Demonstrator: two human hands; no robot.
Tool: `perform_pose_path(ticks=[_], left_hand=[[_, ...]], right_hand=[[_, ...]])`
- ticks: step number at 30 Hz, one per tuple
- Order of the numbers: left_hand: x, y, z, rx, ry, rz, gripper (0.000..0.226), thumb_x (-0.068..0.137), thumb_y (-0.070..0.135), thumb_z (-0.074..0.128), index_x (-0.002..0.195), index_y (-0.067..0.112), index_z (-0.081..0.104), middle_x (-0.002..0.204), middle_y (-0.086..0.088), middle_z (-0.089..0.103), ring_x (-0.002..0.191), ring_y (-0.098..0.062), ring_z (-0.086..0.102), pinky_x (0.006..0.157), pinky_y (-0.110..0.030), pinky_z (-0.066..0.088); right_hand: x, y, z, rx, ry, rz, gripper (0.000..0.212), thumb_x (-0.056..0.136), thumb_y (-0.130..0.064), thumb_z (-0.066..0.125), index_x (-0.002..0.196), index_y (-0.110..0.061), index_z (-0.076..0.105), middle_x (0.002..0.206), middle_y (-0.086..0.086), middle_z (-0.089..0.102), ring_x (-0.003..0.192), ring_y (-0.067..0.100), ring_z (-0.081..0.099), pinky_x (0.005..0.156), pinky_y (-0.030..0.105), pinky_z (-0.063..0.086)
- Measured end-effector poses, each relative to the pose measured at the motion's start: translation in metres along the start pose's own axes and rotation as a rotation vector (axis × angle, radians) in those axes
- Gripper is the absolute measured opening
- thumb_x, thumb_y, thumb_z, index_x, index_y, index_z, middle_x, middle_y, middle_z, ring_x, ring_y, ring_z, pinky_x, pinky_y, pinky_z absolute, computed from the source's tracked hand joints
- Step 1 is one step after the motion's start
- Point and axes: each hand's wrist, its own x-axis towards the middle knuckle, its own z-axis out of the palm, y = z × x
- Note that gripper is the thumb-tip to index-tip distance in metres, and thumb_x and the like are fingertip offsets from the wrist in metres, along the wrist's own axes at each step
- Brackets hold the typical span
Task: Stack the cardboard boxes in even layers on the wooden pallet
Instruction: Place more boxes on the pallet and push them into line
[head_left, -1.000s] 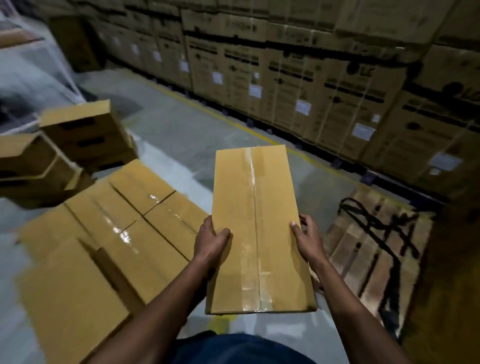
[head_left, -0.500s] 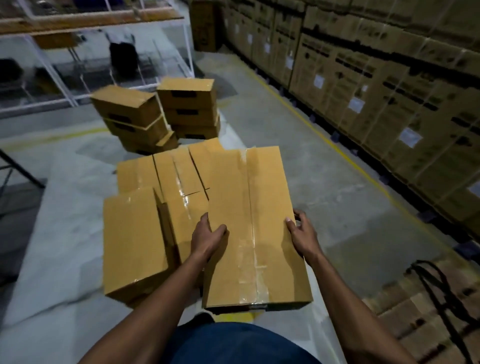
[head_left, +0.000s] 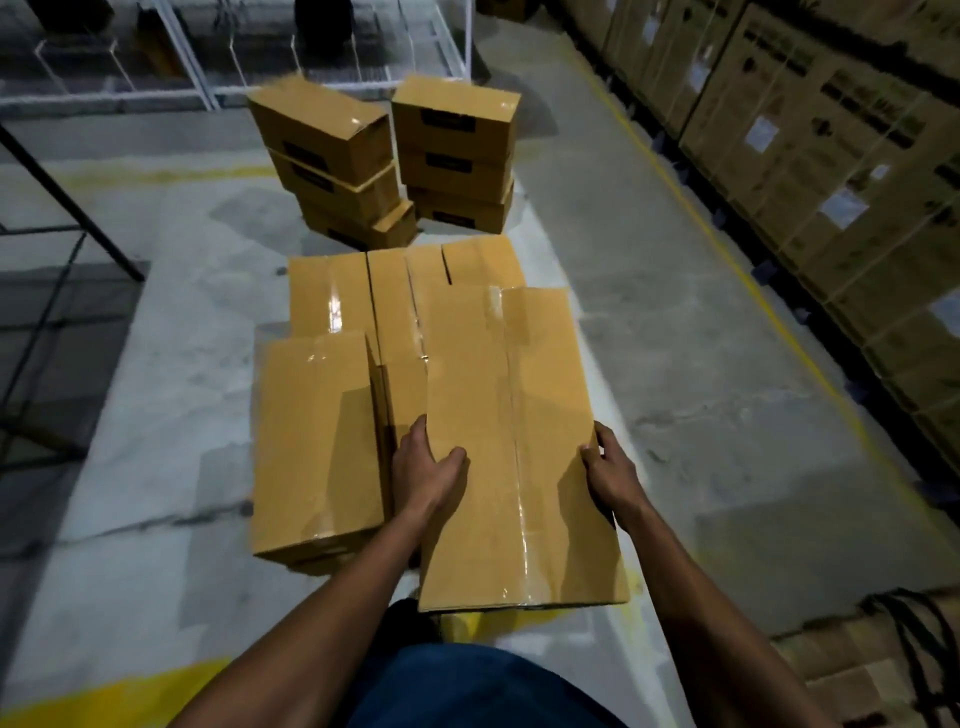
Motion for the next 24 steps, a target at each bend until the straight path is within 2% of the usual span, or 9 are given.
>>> perform_pose_path(ticks=[7,12,21,24], left_hand=[[0.044,-0.011,-0.014,0.017,0.015,-0.069,0.087,0.089,0.042,0.071,0.162,0.031,0.027,0.156,-0.002,0.042,0.144,-0.027,0.035,0.115,-0.051,0.04],[0.076,-0.023,-0.005,0.02,-0.002,-0.156,0.096,0.078,0.056,0.057,0.164,0.03,0.023,0.16,-0.002,0.037,0.147,-0.029,0.031,0.117,-0.046,0.036],[0.168,-0.069,0.039,0.023,0.022,-0.229,0.097,0.08,0.056,0.057,0.165,0.035,0.017,0.166,0.0,0.029,0.151,-0.029,0.024,0.121,-0.047,0.03],[0.196,-0.089,0.053,0.029,0.039,-0.258,0.099,0.077,0.059,0.055,0.165,0.036,0.016,0.167,0.001,0.027,0.153,-0.03,0.023,0.121,-0.05,0.03]], right_hand=[[0.063,-0.02,0.047,-0.149,-0.076,0.099,0.055,0.108,-0.026,0.039,0.161,-0.027,0.026,0.164,0.006,0.034,0.145,0.034,0.038,0.119,0.051,0.035],[0.111,-0.017,0.073,-0.182,-0.147,0.126,0.057,0.108,-0.016,0.036,0.163,-0.023,0.022,0.168,0.005,0.025,0.153,0.031,0.026,0.125,0.048,0.024],[0.219,0.031,0.132,-0.117,-0.227,0.142,0.055,0.109,-0.022,0.041,0.161,-0.022,0.026,0.166,0.004,0.028,0.151,0.03,0.03,0.12,0.043,0.027],[0.246,0.049,0.15,-0.095,-0.265,0.129,0.056,0.109,-0.02,0.042,0.162,-0.021,0.025,0.167,0.004,0.027,0.151,0.029,0.029,0.123,0.046,0.026]])
